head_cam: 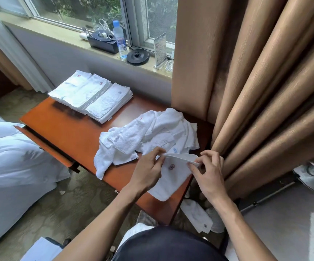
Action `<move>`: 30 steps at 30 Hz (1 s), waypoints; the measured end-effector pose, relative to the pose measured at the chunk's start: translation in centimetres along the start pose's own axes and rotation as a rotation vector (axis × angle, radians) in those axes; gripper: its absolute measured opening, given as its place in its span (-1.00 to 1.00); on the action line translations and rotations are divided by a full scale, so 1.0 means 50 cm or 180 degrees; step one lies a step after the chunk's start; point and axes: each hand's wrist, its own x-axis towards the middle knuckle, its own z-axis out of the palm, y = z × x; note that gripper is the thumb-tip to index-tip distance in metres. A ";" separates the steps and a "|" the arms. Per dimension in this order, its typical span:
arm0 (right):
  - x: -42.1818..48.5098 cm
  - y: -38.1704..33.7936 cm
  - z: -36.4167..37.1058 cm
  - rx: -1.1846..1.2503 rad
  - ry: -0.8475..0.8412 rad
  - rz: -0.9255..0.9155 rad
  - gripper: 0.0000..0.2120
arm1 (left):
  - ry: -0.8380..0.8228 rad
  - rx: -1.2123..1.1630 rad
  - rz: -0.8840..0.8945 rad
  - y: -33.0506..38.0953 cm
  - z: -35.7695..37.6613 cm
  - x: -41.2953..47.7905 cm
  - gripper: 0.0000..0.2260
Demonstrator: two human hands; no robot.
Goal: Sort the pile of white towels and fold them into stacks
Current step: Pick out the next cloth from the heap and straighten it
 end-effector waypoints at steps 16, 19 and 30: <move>0.004 -0.033 -0.024 0.1701 -0.0305 0.1042 -0.79 | 0.0238 -0.0758 -0.0459 0.002 0.006 -0.002 -0.95; 0.003 -0.039 -0.026 0.1711 -0.0168 0.1081 -0.74 | 0.0321 -0.0721 -0.0581 0.000 0.000 0.005 -0.89; 0.036 -0.038 -0.024 0.1866 -0.0920 0.0989 -0.84 | 0.0385 -0.0850 -0.0601 0.012 -0.015 0.034 -0.84</move>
